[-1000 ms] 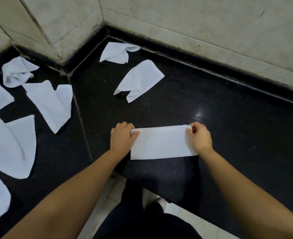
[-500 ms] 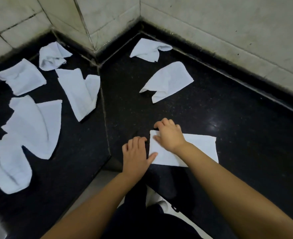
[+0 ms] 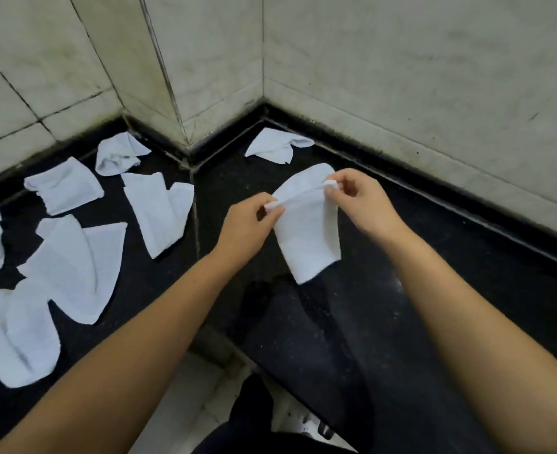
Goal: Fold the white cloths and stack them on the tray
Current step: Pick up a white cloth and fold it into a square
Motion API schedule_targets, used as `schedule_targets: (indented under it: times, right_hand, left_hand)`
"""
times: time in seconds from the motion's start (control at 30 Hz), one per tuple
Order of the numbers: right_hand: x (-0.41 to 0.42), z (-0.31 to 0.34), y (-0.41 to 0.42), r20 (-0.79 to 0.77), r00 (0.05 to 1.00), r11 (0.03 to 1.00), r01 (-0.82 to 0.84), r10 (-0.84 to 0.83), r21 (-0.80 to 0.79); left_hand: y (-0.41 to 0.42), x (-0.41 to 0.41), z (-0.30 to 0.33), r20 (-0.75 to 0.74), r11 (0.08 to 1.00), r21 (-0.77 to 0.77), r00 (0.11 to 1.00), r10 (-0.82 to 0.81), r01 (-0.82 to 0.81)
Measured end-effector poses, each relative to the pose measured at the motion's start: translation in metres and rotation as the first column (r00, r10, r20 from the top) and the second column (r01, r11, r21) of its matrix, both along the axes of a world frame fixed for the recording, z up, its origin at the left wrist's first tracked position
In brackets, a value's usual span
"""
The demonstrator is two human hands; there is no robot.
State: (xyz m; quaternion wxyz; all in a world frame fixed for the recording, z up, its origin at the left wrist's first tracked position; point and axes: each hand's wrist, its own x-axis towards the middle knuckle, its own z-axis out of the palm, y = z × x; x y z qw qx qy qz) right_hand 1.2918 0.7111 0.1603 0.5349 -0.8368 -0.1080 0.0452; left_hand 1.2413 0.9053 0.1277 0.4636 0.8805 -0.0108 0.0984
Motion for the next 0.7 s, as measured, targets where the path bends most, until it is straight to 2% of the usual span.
schedule_targets:
  times: [0.1, 0.17, 0.33, 0.47, 0.6, 0.7]
  right_hand:
    - [-0.015, 0.015, -0.01, 0.04, 0.999, 0.997, -0.014, 0.011, 0.079]
    - [-0.032, 0.007, -0.014, 0.015, 0.999, 0.995, -0.049, 0.048, 0.081]
    - [-0.091, -0.063, -0.031, -0.22, 0.963, 0.987, -0.158, 0.156, 0.009]
    - [-0.134, -0.113, -0.045, -0.411, 0.892, 0.971, -0.231, 0.186, -0.062]
    - [-0.13, -0.117, -0.04, -0.425, 0.894, 0.982, -0.181, 0.141, -0.056]
    - [-0.097, -0.115, -0.026, -0.356, 0.934, 0.996, -0.056, 0.026, -0.074]
  left_hand:
    - [0.001, -0.007, 0.027, 0.099, 0.999, 0.0, 0.994, -0.04, 0.04]
    - [0.003, -0.023, 0.021, 0.065, 0.998, 0.003, 0.995, -0.07, 0.07]
    - [0.003, -0.085, -0.043, -0.132, 0.985, 0.029, 0.977, -0.167, 0.173]
    - [0.001, -0.119, -0.087, -0.366, 0.963, 0.022, 0.898, -0.244, 0.27]
    - [0.002, -0.11, -0.092, -0.386, 0.985, -0.05, 0.906, -0.172, 0.165]
    - [0.003, -0.078, -0.089, -0.362, 0.998, 0.014, 0.931, -0.048, 0.057]
